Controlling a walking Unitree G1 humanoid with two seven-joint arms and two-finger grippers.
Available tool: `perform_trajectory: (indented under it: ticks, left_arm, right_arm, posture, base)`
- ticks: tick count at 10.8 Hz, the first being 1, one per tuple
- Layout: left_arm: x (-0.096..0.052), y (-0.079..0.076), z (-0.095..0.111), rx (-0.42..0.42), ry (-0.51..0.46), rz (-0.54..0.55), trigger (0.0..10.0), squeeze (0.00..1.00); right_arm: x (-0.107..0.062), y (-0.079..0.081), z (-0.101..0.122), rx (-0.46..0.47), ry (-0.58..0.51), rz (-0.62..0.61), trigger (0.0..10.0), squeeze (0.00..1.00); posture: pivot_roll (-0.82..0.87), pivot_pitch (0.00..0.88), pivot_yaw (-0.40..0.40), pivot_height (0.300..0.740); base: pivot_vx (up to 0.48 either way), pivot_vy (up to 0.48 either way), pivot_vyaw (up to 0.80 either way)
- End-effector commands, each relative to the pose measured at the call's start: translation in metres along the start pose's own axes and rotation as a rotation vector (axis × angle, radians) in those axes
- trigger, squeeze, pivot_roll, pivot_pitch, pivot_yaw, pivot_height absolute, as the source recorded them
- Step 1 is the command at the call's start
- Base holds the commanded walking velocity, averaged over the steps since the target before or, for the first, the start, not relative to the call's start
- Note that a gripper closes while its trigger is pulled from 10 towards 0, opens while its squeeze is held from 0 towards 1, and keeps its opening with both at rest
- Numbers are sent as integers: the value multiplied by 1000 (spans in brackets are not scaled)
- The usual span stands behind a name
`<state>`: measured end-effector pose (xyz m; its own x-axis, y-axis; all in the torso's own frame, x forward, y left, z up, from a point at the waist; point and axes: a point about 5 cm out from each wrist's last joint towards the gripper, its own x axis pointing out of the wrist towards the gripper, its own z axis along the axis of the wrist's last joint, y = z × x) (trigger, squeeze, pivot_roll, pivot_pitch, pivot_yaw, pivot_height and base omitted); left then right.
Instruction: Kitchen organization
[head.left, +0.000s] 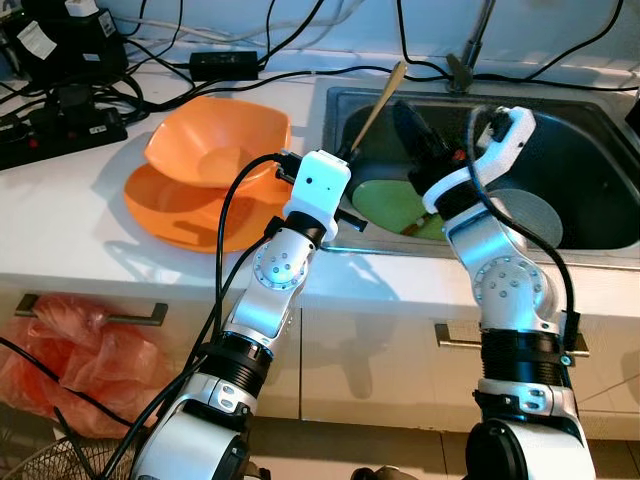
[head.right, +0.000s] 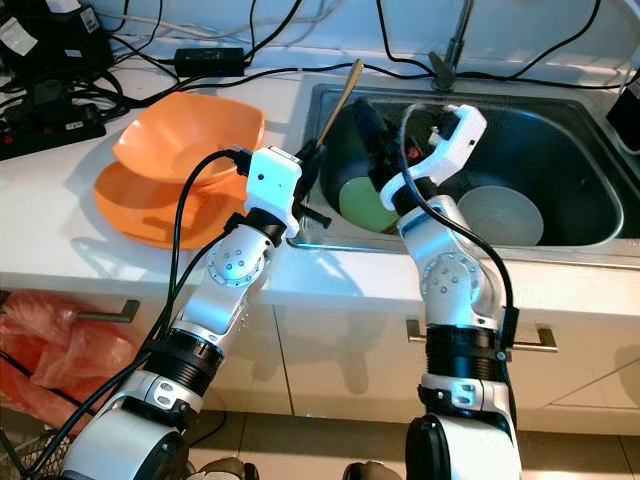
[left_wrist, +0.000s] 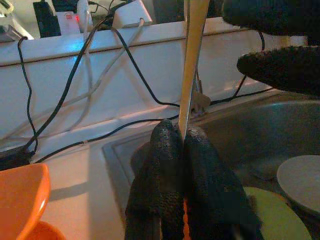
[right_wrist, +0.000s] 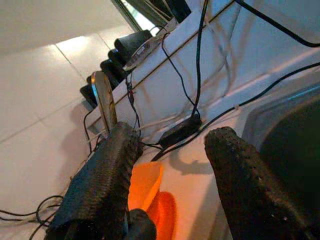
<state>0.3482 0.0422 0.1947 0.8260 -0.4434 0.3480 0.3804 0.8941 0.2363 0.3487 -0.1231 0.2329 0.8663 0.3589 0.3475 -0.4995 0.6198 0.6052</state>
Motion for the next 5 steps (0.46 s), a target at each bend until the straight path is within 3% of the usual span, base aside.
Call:
perform_trajectory:
  ticks: [1, 5]
  left_arm:
    - [2, -2, 2, 3, -4, -11, 10000, 0]
    - [3, -3, 0, 6, 9, -19, 10000, 0]
  right_arm:
    - [-3, 2, 4, 13, -10, 20, 10000, 0]
    - [-5, 7, 1, 16, 15, 69, 10000, 0]
  posture:
    - [26, 61, -15, 740]
    - [29, 56, -17, 740]
  base:
    - [0, 0, 0]
    - [0, 0, 0]
